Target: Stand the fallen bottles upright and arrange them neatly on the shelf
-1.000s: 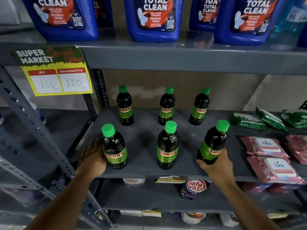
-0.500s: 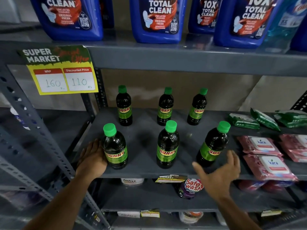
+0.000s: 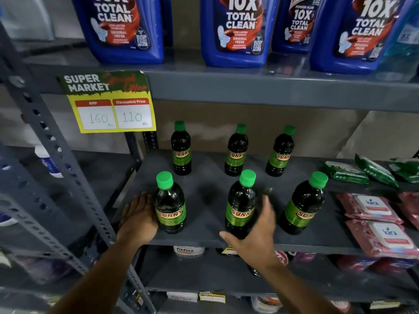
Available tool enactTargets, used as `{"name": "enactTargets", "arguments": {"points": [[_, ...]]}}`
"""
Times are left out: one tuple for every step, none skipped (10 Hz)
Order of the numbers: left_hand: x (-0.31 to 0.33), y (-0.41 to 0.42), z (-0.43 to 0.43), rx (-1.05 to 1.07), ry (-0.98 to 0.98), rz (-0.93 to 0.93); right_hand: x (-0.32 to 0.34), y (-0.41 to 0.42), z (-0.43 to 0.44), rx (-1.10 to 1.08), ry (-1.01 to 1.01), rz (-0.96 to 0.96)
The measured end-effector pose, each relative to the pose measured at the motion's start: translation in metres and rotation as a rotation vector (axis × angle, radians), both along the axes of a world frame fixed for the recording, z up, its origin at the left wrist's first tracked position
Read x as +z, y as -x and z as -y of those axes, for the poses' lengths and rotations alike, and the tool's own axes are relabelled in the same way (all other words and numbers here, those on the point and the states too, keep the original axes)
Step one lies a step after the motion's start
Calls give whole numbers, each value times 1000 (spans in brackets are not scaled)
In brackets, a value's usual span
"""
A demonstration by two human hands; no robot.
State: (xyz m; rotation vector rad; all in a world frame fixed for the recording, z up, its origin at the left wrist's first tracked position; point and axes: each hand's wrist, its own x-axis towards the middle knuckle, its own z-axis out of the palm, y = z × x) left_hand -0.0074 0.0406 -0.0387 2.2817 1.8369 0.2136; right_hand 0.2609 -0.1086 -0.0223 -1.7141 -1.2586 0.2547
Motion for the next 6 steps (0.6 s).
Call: {"name": "enactTargets", "arguments": {"points": [[-3,2,-3,-5,-8,-13,10,41,13,139,-371,305],[-3,2,-5,-7,10,-43,18,84,-7,507,-215,344],[-4,4,-2,-17,-19,-69,19,102,-41,530,56,71],[-2,3,0,-23,-41,-83,15,108,-60,485,176,-49],[-3,4,-4,-26,-35,-60,9,112,-65,392,158,37],[-8,4,-4,-27,-52,-62,5,113,-59,423,196,-36]]}}
